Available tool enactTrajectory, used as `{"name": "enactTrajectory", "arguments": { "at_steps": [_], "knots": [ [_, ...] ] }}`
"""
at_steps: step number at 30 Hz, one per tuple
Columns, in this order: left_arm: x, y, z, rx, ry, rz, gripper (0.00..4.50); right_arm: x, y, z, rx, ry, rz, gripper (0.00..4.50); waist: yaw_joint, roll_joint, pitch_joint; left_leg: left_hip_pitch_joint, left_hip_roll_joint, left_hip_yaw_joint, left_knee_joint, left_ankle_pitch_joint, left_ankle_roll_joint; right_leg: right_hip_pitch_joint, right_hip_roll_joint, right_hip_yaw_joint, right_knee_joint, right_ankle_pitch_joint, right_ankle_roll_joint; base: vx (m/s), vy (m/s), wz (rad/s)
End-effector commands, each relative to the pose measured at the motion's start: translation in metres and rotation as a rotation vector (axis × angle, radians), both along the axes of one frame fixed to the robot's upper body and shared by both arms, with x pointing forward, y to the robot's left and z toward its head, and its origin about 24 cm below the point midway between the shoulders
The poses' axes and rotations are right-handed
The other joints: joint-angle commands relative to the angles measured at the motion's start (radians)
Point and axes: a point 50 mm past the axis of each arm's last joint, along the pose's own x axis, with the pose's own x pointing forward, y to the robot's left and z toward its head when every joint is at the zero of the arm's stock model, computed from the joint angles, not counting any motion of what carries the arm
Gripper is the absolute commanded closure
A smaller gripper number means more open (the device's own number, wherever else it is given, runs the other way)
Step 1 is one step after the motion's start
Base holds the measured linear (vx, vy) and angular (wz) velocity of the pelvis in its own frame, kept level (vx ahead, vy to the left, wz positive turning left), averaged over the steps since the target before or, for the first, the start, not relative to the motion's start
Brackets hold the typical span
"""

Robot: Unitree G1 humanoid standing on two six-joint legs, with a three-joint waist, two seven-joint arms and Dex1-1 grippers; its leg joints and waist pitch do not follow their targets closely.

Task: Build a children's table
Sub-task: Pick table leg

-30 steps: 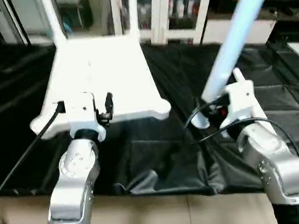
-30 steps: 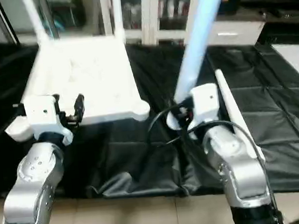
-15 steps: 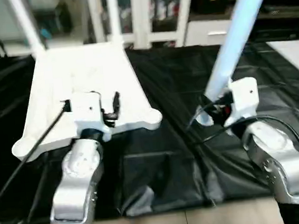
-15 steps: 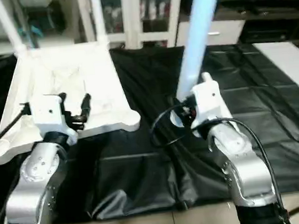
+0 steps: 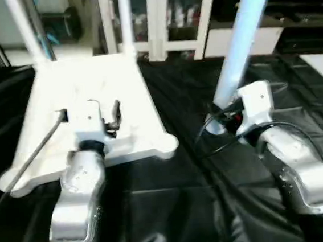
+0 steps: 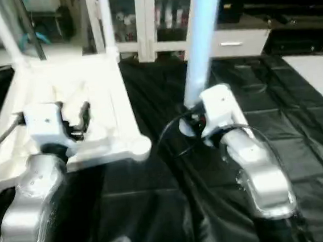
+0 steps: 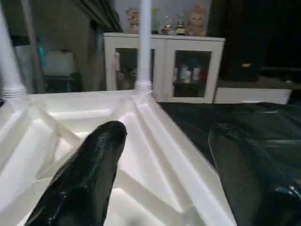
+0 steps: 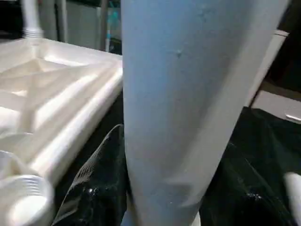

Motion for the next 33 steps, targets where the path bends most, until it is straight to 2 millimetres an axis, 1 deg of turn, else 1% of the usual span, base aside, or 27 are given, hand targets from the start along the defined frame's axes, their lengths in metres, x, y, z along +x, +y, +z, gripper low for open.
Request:
{"name": "enactTrajectory", "arguments": {
  "at_steps": [1,2,3,4,5,6,7,8,9,10,11,12,13,14,15,16,17,19,21,23,24,25,26,27,30,32,33],
  "knots": [
    [0.0,0.008,0.002,0.029,-0.007,0.024,1.19,0.002,0.001,0.008,0.063,-0.036,-0.024,2.64,0.026,-0.001,-0.052,-0.012,0.054,-0.008,0.0,-0.036,-0.038,0.077,-0.177,0.132,-0.191,-0.477,0.024,0.031,-0.028,0.32],
    [0.0,0.007,0.002,0.033,-0.004,0.018,1.19,0.002,-0.001,0.008,0.075,-0.031,-0.048,2.64,0.034,-0.001,-0.038,-0.042,0.069,0.002,-0.052,0.015,-0.051,0.127,-0.131,0.102,-0.184,-0.49,-0.151,0.051,0.015,0.17],
    [0.0,0.007,0.002,0.033,-0.004,0.018,1.19,0.002,-0.001,0.008,0.075,-0.031,-0.048,2.64,0.03,0.031,-0.041,0.013,0.097,0.017,-0.128,0.026,-0.065,0.106,-0.076,0.039,-0.175,-0.418,-0.208,0.051,0.015,0.17],
    [0.0,0.007,0.002,0.036,-0.001,0.013,1.19,0.002,-0.002,0.008,0.074,-0.028,-0.049,2.64,0.019,0.039,-0.04,0.029,0.109,0.011,-0.155,-0.009,-0.059,0.09,-0.033,0.014,-0.146,-0.339,-0.207,0.081,0.059,0.09],
    [0.001,0.007,0.001,0.038,0.002,0.008,1.19,0.002,-0.002,0.008,0.07,-0.03,-0.05,2.64,-0.016,0.072,-0.05,0.126,0.16,-0.041,-0.191,-0.169,-0.047,0.026,0.014,-0.016,-0.076,-0.227,-0.193,0.091,0.079,0.15],
    [0.001,0.005,0.0,0.04,0.008,-0.012,1.19,0.001,-0.003,0.008,0.067,-0.031,-0.055,2.64,-0.039,0.082,-0.056,0.169,0.186,-0.089,-0.203,-0.211,0.0,-0.021,0.017,-0.013,-0.015,-0.104,-0.144,0.091,0.079,0.15],
    [0.001,0.003,-0.001,0.042,0.012,-0.022,1.19,0.001,-0.004,0.007,0.066,-0.031,-0.057,2.64,-0.042,0.084,-0.055,0.174,0.193,-0.1,-0.204,-0.191,0.039,-0.035,0.012,-0.01,0.002,-0.07,-0.105,0.094,0.064,0.12],
    [0.002,0.002,-0.001,0.043,0.015,-0.028,1.19,0.001,-0.005,0.007,0.067,-0.031,-0.059,2.64,-0.044,0.071,-0.045,0.159,0.191,-0.092,-0.208,-0.161,0.111,-0.041,0.0,-0.005,0.009,-0.03,-0.049,0.079,0.032,0.03],
    [0.002,-0.001,-0.002,0.036,0.019,-0.057,1.19,0.001,-0.006,0.007,0.067,-0.033,-0.062,2.64,-0.043,0.052,-0.043,0.146,0.161,-0.065,-0.192,-0.104,0.151,-0.04,-0.023,0.012,-0.028,0.047,-0.048,0.079,0.032,0.03],
    [0.001,-0.003,-0.003,0.031,0.021,-0.078,1.19,0.0,-0.007,0.008,0.068,-0.034,-0.065,2.64,-0.039,0.034,-0.045,0.123,0.13,-0.032,-0.171,-0.076,0.146,-0.023,-0.044,0.031,-0.069,0.105,-0.07,0.067,-0.015,0.12],
    [0.0,-0.01,-0.007,0.026,0.048,-0.145,1.19,0.0,-0.009,0.008,0.08,-0.037,-0.071,2.64,-0.005,0.001,-0.068,0.026,0.039,0.03,-0.092,0.038,0.118,0.085,-0.098,0.114,-0.098,0.242,-0.166,0.075,-0.038,0.13],
    [-0.001,-0.013,-0.009,0.028,0.06,-0.191,1.19,0.0,-0.011,0.009,0.083,-0.037,-0.072,2.64,0.022,0.009,-0.073,-0.027,0.064,0.009,-0.076,0.141,0.057,0.126,-0.154,0.144,-0.092,0.377,-0.207,0.075,-0.038,0.13],
    [-0.002,-0.017,-0.012,0.027,0.073,-0.256,1.19,-0.001,-0.012,0.008,0.079,-0.032,-0.068,2.64,0.025,0.006,-0.074,-0.03,0.078,0.003,-0.102,0.204,0.026,0.12,-0.135,0.124,-0.069,0.49,-0.202,0.069,-0.021,-0.05],
    [-0.004,-0.02,-0.017,0.032,0.103,-0.344,1.19,-0.001,-0.013,0.009,0.076,-0.027,-0.043,2.64,0.017,0.017,-0.071,-0.011,0.086,0.001,-0.125,0.323,-0.024,0.087,-0.067,0.079,-0.041,0.613,-0.206,0.0,0.0,0.0],
    [-0.004,-0.02,-0.017,0.032,0.103,-0.344,1.19,-0.001,-0.013,0.009,0.076,-0.027,-0.043,2.64,0.012,0.021,-0.071,0.007,0.091,0.0,-0.123,0.348,-0.027,0.068,-0.054,0.072,-0.039,0.619,-0.209,0.0,0.0,0.0],
    [-0.005,-0.021,-0.02,0.027,0.122,-0.4,1.19,-0.001,-0.014,0.009,0.067,-0.028,-0.028,2.64,0.005,0.03,-0.075,0.018,0.096,-0.003,-0.115,0.414,-0.037,0.057,-0.042,0.068,-0.036,0.586,-0.234,0.0,0.0,0.0],
    [-0.005,-0.021,-0.022,0.024,0.134,-0.433,0.91,0.0,-0.014,0.01,0.06,-0.03,-0.018,2.64,0.006,0.035,-0.077,0.027,0.099,-0.001,-0.114,0.412,-0.047,0.048,-0.042,0.067,-0.044,0.513,-0.255,0.0,0.0,0.0],
    [-0.004,-0.018,-0.028,0.069,0.191,-0.512,0.85,0.0,-0.014,0.011,0.076,-0.009,0.041,2.64,0.002,0.036,-0.062,0.022,0.104,0.002,-0.129,0.286,-0.051,0.045,-0.047,0.066,-0.06,0.339,-0.274,0.0,0.0,0.0],
    [-0.002,-0.013,-0.031,0.113,0.237,-0.596,0.66,0.0,-0.013,0.011,0.106,0.027,0.132,2.64,-0.001,0.044,-0.046,0.032,0.119,0.003,-0.15,0.032,-0.07,0.04,-0.056,0.067,-0.081,0.102,-0.285,-0.064,0.024,0.01],
    [0.0,-0.011,-0.033,0.137,0.26,-0.67,0.44,-0.002,-0.013,0.012,0.126,0.048,0.194,2.64,-0.004,0.044,-0.038,0.036,0.123,0.003,-0.164,-0.104,-0.103,0.038,-0.059,0.069,-0.091,-0.01,-0.275,-0.075,0.02,0.03],
    [0.002,-0.009,-0.033,0.165,0.265,-0.724,0.42,-0.003,-0.014,0.012,0.14,0.071,0.244,2.64,-0.004,0.037,-0.035,0.033,0.122,0.004,-0.169,-0.142,-0.114,0.039,-0.063,0.072,-0.1,-0.065,-0.259,-0.078,0.02,0.02],
    [0.004,-0.008,-0.033,0.187,0.259,-0.763,0.39,-0.004,-0.014,0.012,0.14,0.085,0.277,2.64,-0.001,0.04,-0.036,0.038,0.122,0.007,-0.169,-0.155,-0.122,0.034,-0.065,0.073,-0.101,-0.087,-0.254,-0.08,0.013,0.01],
    [0.007,-0.006,-0.033,0.197,0.262,-0.784,0.29,-0.005,-0.015,0.011,0.132,0.096,0.304,2.64,-0.006,0.029,-0.034,0.032,0.123,0.009,-0.173,-0.172,-0.128,0.034,-0.066,0.075,-0.107,-0.122,-0.241,-0.07,0.005,0.02],
    [0.011,-0.005,-0.033,0.206,0.272,-0.804,0.15,-0.006,-0.015,0.011,0.128,0.107,0.335,2.64,-0.001,0.034,-0.034,0.034,0.121,0.012,-0.173,-0.181,-0.134,0.03,-0.07,0.077,-0.111,-0.158,-0.229,-0.07,0.005,0.02],
    [0.024,-0.001,-0.034,0.24,0.318,-0.874,0.06,-0.006,-0.015,0.012,0.168,0.125,0.395,2.64,0.0,0.03,-0.035,0.035,0.12,0.017,-0.172,-0.187,-0.142,0.021,-0.073,0.079,-0.117,-0.211,-0.213,-0.054,-0.002,0.01],
    [0.03,0.001,-0.036,0.268,0.348,-0.905,0.01,-0.006,-0.015,0.014,0.186,0.131,0.425,2.64,-0.001,0.03,-0.036,0.026,0.126,0.016,-0.176,-0.167,-0.144,0.025,-0.076,0.077,-0.114,-0.198,-0.213,0.0,0.0,0.0],
    [0.036,0.004,-0.038,0.295,0.376,-0.93,0.01,-0.006,-0.015,0.015,0.19,0.134,0.459,2.64,-0.001,0.028,-0.036,0.03,0.123,0.021,-0.174,-0.175,-0.145,0.019,-0.073,0.078,-0.118,-0.215,-0.209,0.0,0.0,0.0]
  ]
}}
